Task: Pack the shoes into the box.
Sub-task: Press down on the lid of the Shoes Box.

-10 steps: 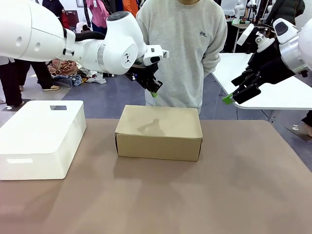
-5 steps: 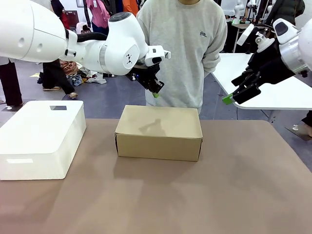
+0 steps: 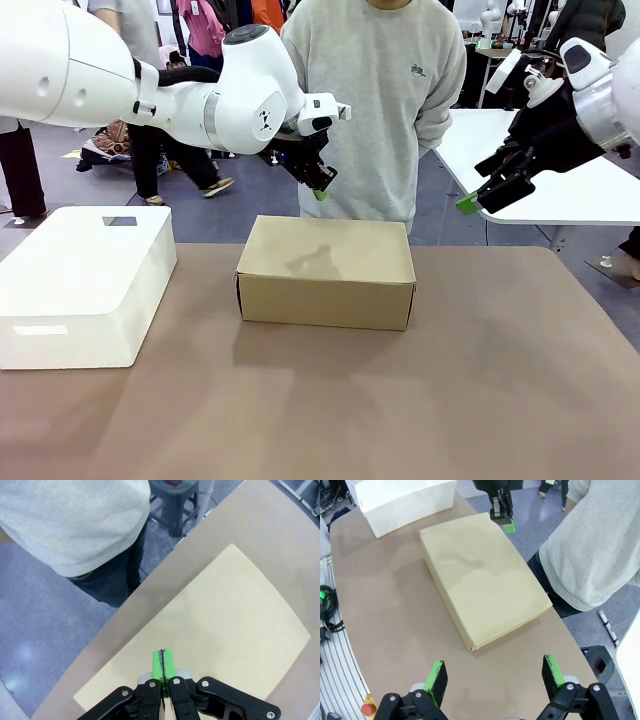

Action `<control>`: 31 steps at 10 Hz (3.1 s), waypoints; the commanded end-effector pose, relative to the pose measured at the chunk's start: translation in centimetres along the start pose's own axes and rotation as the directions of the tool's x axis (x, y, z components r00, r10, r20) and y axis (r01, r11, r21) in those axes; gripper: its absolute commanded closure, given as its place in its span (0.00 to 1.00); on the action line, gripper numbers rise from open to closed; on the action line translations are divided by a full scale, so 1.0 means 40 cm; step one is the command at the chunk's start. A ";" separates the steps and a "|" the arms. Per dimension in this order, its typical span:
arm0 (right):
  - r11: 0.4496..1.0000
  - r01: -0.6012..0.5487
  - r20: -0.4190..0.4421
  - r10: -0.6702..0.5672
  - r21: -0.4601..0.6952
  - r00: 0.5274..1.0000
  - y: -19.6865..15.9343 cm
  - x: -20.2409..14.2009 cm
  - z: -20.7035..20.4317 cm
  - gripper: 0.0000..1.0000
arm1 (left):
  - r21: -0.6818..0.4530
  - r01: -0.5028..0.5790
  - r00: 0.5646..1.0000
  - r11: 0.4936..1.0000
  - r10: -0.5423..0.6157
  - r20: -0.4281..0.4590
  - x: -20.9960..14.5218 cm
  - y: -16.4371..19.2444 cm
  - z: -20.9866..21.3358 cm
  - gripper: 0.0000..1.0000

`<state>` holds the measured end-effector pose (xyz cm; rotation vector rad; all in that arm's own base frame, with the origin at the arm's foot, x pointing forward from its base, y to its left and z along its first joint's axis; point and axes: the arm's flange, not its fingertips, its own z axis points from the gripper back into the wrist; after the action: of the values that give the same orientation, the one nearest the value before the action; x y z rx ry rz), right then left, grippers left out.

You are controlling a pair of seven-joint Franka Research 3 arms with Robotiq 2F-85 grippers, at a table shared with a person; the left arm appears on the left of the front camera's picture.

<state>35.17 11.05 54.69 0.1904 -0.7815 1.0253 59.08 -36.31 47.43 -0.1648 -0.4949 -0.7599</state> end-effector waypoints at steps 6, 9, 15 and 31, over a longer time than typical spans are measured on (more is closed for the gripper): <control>1.000 0.016 -0.013 -0.016 -0.002 1.000 0.007 -0.004 0.000 0.00 | 0.059 0.215 0.976 0.975 -0.213 -0.042 -0.267 -0.081 0.276 0.16; 1.000 0.016 -0.013 -0.016 -0.002 1.000 0.007 -0.004 0.000 0.00 | 0.040 0.236 0.972 0.971 -0.236 -0.010 -0.368 -0.095 0.362 0.00; 1.000 0.016 -0.013 -0.016 -0.002 1.000 0.007 -0.004 0.000 0.00 | 0.057 0.229 0.973 0.972 -0.229 0.006 -0.540 -0.089 0.509 0.00; 1.000 0.016 -0.013 -0.016 -0.002 1.000 0.007 -0.004 0.000 0.00 | 0.085 0.151 0.984 0.985 -0.159 0.086 -0.590 -0.050 0.545 0.00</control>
<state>35.18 11.03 54.68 0.1916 -0.7813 1.0249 35.35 -16.30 54.84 -0.0948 -0.6336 -0.8857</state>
